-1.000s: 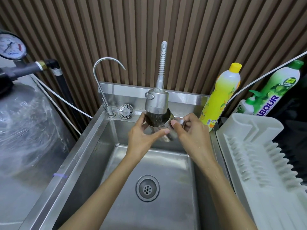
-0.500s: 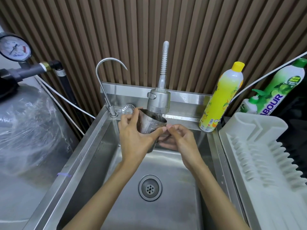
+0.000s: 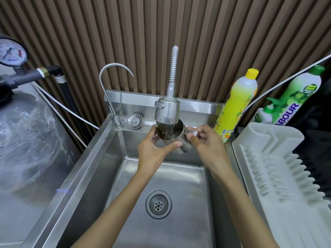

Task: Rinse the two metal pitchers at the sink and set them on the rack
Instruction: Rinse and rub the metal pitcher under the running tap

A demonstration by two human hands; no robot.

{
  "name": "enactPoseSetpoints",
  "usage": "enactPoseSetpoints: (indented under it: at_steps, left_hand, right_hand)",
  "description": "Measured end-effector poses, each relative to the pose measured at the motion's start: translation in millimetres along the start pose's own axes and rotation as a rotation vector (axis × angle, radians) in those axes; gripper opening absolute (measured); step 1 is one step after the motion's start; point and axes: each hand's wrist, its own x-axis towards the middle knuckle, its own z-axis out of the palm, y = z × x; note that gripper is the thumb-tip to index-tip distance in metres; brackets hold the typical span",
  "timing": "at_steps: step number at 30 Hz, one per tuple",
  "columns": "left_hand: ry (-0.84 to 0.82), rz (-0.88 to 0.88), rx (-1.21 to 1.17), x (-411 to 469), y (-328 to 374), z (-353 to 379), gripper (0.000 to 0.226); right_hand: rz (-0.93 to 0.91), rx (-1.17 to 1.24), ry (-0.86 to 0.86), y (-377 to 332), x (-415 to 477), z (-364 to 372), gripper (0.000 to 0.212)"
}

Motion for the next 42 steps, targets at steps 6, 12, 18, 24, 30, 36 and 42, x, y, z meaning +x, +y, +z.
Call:
enactPoseSetpoints:
  at_steps: [6, 12, 18, 24, 30, 36, 42]
  left_hand:
    - [0.175, 0.244, 0.135, 0.1, 7.9, -6.7, 0.089]
    - [0.242, 0.262, 0.337, -10.4, 11.5, -20.4, 0.093]
    - [0.173, 0.021, 0.206, -18.6, 11.8, -15.5, 0.089]
    - [-0.025, 0.001, -0.097, -15.2, 0.7, 0.0, 0.059]
    - [0.07, 0.138, -0.043, 9.2, -0.9, 1.3, 0.096]
    - [0.158, 0.4, 0.237, 6.7, 9.7, -19.2, 0.082]
    - [0.256, 0.234, 0.335, -8.6, 13.9, -20.4, 0.095]
  right_hand:
    - [0.137, 0.515, -0.252, 33.0, 12.4, 20.2, 0.021]
    - [0.161, 0.593, -0.235, 26.6, -0.4, 32.1, 0.012]
    - [0.117, 0.12, -0.073, -1.3, -6.2, 12.9, 0.022]
    - [-0.099, -0.364, 0.075, -14.8, -10.8, 2.2, 0.017]
    - [0.05, 0.316, -0.062, 11.4, 3.3, 15.7, 0.017]
    - [0.122, 0.582, -0.107, 27.4, 4.6, 42.4, 0.019]
    - [0.092, 0.425, -0.047, 17.0, -2.1, 26.6, 0.013]
